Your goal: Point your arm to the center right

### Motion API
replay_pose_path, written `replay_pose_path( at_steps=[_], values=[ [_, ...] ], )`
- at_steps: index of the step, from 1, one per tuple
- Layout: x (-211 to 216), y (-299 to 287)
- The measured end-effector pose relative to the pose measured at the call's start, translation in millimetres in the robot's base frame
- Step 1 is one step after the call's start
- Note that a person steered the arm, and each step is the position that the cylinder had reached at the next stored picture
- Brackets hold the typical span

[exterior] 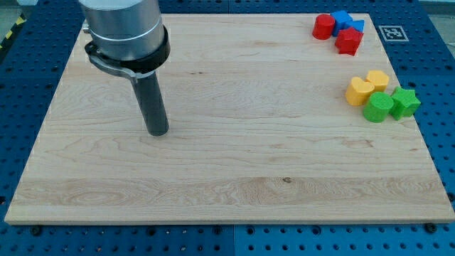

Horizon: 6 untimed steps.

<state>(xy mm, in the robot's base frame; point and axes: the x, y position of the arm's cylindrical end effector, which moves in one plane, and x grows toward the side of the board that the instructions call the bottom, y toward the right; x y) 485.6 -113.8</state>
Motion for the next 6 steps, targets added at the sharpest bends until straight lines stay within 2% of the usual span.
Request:
replay_pose_path(
  at_steps=[3,6],
  values=[
    [25,1],
    [109,31]
  ],
)
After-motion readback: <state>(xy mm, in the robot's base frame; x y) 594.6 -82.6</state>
